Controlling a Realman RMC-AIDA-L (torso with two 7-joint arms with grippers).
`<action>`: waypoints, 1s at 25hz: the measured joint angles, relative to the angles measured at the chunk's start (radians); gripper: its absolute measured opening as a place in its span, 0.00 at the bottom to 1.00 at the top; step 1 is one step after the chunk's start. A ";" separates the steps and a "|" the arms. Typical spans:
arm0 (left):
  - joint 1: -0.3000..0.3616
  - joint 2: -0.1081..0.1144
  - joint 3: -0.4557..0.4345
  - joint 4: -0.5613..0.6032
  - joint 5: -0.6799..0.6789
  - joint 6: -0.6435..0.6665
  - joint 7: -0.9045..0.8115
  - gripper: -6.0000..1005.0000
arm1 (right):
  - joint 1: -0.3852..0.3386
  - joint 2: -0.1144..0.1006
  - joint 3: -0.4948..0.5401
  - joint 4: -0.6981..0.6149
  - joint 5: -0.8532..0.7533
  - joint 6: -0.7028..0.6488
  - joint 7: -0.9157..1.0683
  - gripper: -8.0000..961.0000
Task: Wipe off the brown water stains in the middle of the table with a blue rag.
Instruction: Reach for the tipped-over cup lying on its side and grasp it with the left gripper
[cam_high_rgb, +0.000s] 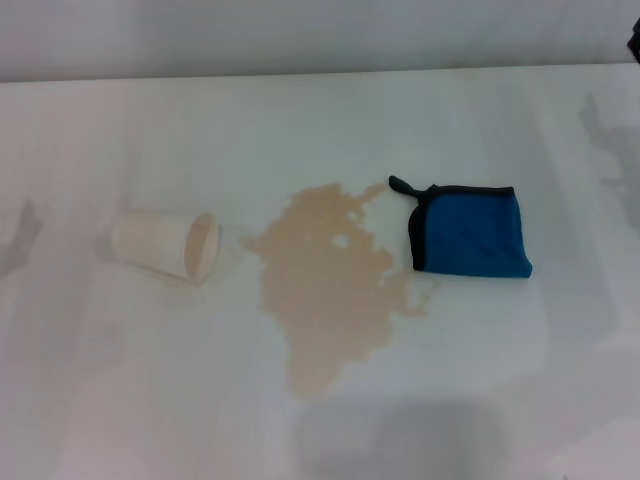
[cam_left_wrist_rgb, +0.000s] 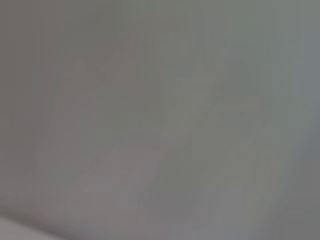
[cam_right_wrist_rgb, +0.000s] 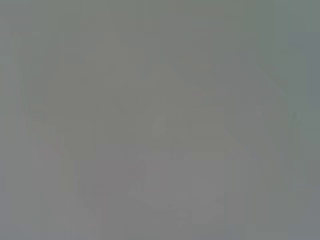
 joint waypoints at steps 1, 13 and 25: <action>-0.004 0.003 -0.001 0.014 -0.001 0.000 -0.002 0.88 | 0.001 0.000 0.000 -0.004 0.006 0.000 0.002 0.86; -0.035 -0.002 -0.001 0.052 -0.006 0.007 -0.010 0.88 | -0.017 0.002 0.000 0.014 0.039 -0.003 0.002 0.86; -0.078 0.077 0.067 0.228 0.395 0.076 -0.391 0.87 | -0.043 0.003 -0.003 0.045 0.035 -0.055 0.007 0.86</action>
